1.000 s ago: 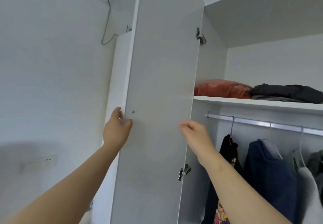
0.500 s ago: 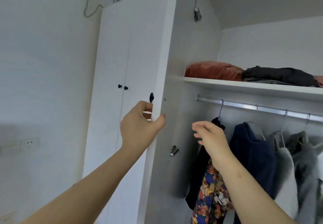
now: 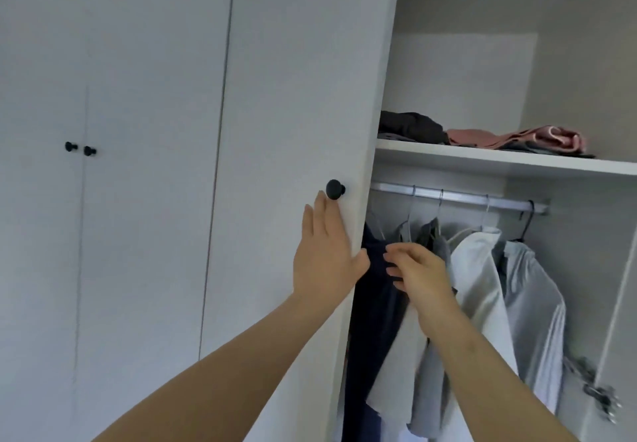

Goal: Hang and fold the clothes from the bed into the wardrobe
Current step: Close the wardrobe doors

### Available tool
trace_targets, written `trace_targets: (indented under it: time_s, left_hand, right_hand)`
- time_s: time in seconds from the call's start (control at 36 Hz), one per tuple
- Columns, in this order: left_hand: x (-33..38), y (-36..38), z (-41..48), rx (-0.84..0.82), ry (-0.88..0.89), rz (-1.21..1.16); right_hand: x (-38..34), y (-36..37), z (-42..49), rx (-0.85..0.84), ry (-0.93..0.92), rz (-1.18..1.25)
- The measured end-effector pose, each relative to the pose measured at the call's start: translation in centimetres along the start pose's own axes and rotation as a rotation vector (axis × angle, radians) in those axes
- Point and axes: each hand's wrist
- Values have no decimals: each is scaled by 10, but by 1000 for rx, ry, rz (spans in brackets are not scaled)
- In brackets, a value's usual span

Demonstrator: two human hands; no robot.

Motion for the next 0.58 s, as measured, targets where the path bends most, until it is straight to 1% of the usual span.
trace_targets:
  time_s: [0.08,0.17,0.31,0.58]
  left_hand:
    - [14,25,16,-82,-20,87]
    - [20,47,32,-137,-31,121]
    - [20,72,49,-168,5,166]
    - [1,80,65,-295,104,162]
  right_hand:
    - [6,-21,5,50,2,-24]
    - [13,-39,11,92,20,-48]
    - [21,-64,20,144,50,-50]
    - [24,-80,24,173,45,-77]
Point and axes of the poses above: each hand's wrist, its own z-axis towards the middle knuckle, its own y-axis out of the palm, x = y × z, and after that the axes turned 4 degrees about -x, right-handed
